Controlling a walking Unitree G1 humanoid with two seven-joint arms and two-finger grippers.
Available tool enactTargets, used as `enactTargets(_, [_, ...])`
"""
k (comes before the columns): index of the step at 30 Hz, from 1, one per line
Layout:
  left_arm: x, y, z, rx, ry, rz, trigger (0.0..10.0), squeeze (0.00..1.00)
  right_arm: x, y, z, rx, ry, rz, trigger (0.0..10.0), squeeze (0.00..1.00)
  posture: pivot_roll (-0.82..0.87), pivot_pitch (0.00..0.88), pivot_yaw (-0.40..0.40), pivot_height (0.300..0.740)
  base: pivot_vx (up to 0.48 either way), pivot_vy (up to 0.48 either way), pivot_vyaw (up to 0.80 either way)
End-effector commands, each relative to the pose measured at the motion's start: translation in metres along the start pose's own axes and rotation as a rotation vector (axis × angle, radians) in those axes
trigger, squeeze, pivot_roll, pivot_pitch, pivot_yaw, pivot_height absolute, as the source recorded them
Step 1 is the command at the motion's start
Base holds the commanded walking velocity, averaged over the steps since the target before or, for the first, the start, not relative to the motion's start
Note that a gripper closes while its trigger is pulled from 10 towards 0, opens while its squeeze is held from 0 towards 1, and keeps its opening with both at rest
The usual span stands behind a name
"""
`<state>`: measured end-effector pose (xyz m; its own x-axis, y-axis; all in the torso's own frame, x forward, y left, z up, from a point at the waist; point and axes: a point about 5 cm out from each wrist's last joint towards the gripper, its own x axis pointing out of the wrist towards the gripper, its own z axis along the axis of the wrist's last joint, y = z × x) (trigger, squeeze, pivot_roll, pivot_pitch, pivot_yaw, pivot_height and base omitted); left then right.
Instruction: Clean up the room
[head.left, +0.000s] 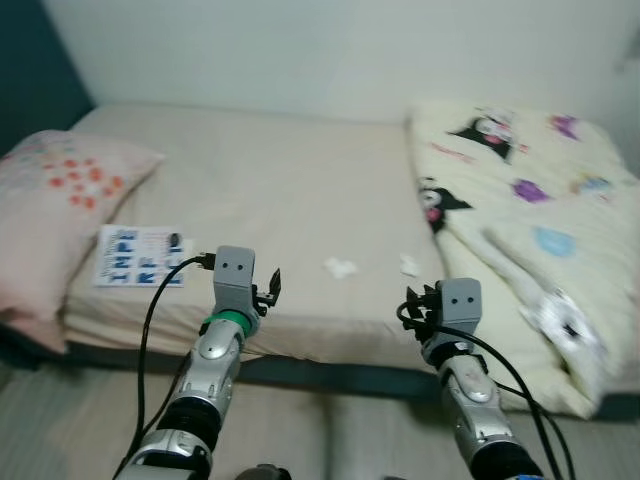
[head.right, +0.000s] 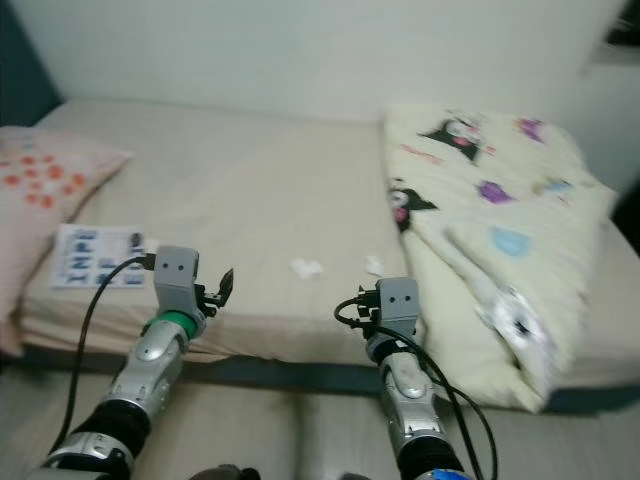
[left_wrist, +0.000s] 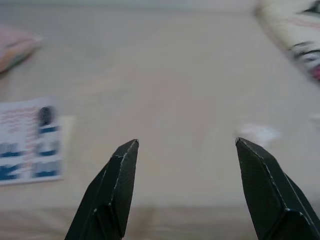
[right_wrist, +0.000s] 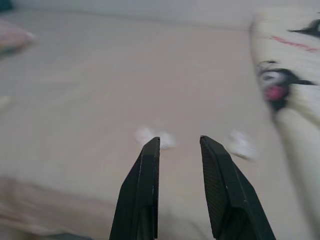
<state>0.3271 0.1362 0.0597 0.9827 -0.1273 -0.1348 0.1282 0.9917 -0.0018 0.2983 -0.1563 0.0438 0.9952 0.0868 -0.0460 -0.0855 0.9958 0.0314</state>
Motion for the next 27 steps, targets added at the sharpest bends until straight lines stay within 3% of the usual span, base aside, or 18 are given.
enactTargets(1, [0.001,-0.004,0.0,-0.002,0.001,-0.011,10.0,0.0,-0.006,-0.005,-0.009,0.011,0.044,-0.013,10.0,0.0,-0.02,0.024,0.03,0.74,0.439,0.0,0.0])
enactTargets(12, [-0.002,-0.002,-0.003,0.003,0.006,-0.009,10.0,0.0,-0.005,-0.002,-0.011,0.016,0.068,0.02,10.0,0.0,-0.02,0.03,0.022,0.74,0.404,0.0,0.0])
enactTargets(27, [-0.003,-0.015,-0.004,0.021,0.0,-0.095,10.0,0.0,-0.009,-0.007,-0.013,0.013,0.07,-0.023,10.0,0.0,-0.02,0.046,0.032,0.74,0.0,0.0,0.0])
